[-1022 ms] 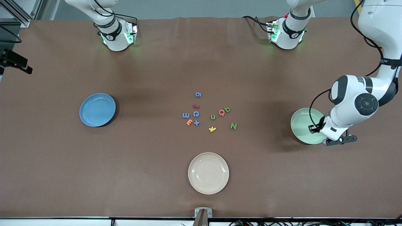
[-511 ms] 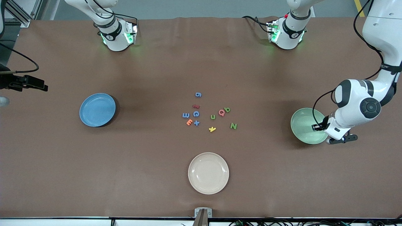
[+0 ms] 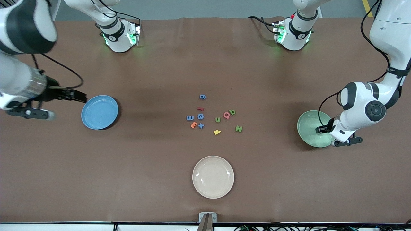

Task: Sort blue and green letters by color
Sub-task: 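Reach the right gripper toward the letters while the left gripper returns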

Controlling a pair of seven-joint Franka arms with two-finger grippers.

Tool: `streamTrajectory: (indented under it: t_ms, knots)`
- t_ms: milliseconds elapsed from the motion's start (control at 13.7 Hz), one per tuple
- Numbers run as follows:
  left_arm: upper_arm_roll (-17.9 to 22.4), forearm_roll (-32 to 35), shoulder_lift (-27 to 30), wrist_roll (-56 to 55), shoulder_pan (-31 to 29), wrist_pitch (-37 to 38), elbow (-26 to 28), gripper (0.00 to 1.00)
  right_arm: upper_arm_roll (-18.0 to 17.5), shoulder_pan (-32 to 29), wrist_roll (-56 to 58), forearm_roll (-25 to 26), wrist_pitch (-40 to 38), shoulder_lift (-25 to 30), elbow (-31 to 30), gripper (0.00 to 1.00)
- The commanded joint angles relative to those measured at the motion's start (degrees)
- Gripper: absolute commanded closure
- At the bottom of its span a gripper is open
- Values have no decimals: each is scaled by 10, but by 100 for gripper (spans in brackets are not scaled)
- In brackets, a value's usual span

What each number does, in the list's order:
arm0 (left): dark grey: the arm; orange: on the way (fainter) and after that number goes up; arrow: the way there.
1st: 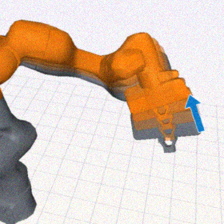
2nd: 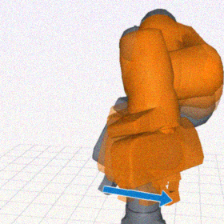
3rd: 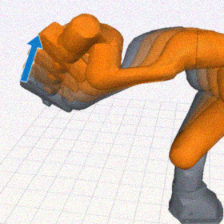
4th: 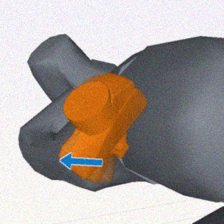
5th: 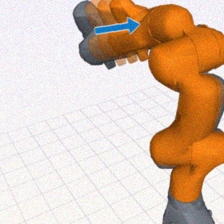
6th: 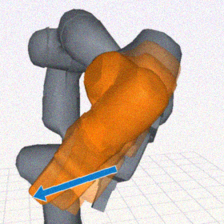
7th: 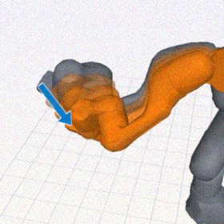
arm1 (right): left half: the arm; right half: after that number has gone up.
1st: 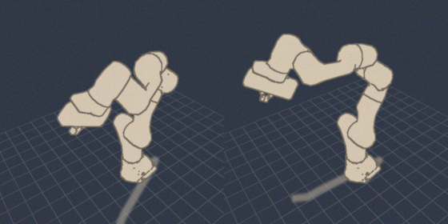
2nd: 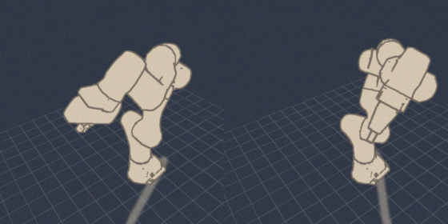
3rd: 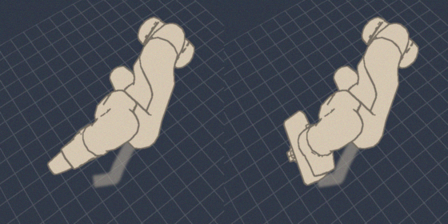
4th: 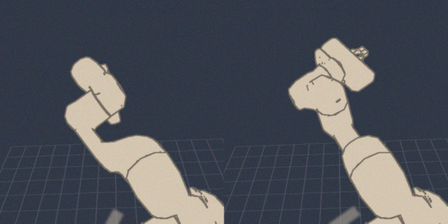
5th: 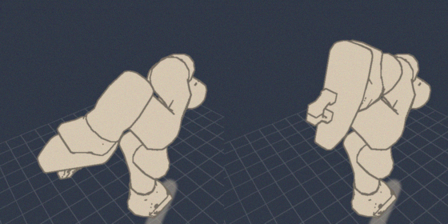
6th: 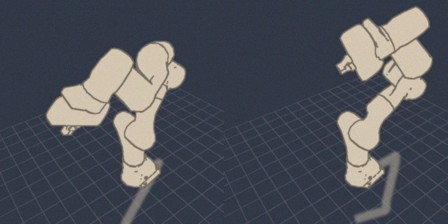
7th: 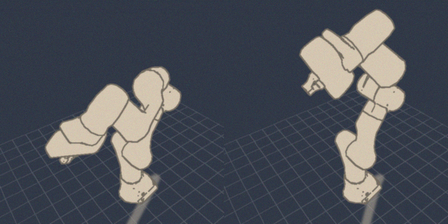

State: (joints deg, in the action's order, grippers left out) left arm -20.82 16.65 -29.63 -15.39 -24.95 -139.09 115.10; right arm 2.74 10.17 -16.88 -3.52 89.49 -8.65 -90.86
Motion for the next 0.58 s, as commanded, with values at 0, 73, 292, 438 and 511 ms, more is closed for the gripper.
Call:
streamTrajectory:
  t_ms: [0, 73, 292, 438, 511]
  knots:
    - [-10, 12, 30, -13, -3, 4, 4, 0, 5, 60, -64, -17, 31, -10, -15, 0]
    - [-11, 11, 41, -13, 1, 4, 3, 0, 5, 81, -77, -31, 41, -27, -15, 0]
    - [-65, 8, 54, -58, 2, 40, -4, 0, 5, 148, -119, -39, 109, -50, -38, 0]
    - [-112, 8, 49, -128, 5, 49, -20, 0, 5, 189, -141, -39, 153, -72, -53, 0]
    - [-126, 8, 46, -169, 19, 51, -29, 1, 5, 215, -166, -39, 185, -85, -64, 0]
